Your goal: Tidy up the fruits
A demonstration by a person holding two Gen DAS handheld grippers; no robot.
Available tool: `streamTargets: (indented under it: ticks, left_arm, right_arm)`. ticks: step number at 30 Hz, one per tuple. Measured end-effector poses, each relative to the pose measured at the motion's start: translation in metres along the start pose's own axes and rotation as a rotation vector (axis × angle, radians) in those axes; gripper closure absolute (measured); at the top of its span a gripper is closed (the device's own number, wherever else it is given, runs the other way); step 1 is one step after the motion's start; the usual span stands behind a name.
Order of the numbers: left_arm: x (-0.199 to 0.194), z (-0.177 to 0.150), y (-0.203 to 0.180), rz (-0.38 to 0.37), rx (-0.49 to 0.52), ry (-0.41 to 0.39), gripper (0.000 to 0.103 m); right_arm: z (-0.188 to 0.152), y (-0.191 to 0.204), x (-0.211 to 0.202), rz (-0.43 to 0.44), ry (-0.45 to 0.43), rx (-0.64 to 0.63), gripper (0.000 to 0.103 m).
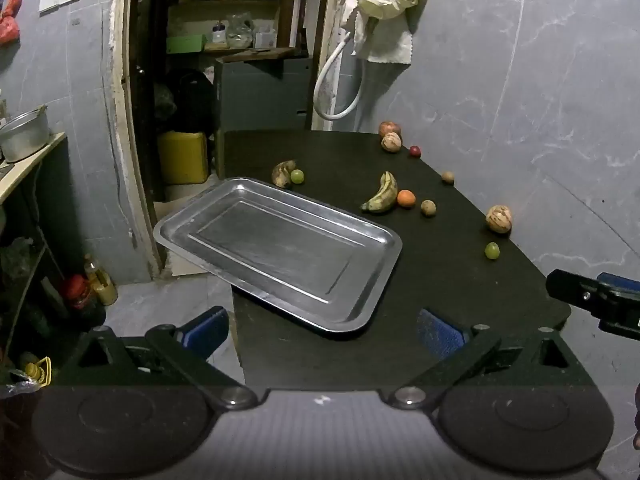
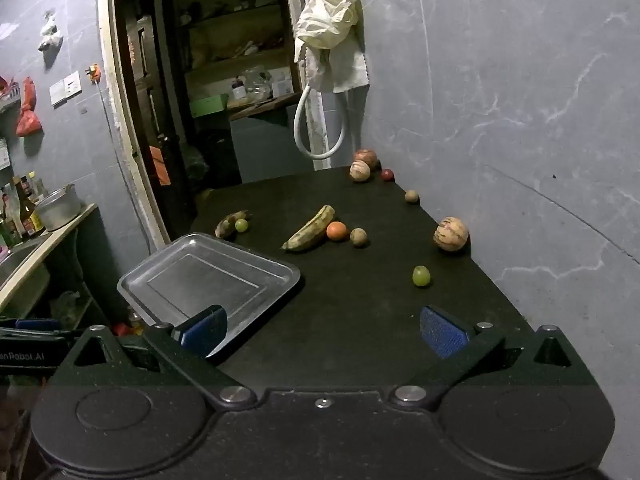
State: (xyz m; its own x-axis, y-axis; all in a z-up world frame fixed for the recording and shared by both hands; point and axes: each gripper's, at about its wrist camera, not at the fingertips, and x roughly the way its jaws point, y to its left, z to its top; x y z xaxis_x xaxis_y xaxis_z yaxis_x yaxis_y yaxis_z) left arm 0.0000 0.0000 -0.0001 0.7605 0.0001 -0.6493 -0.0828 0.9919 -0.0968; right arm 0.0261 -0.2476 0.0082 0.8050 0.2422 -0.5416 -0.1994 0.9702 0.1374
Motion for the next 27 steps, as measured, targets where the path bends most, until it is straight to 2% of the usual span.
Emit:
streamTargets:
  ticks: [27]
  left_arm:
    - [-0.0010,-0.0011,0.0006,-0.008,-0.008,0.005,0.001]
  right_arm:
    - [-0.0006,-0.0026,-0.0008,-0.006,0.000,0.004,0.000]
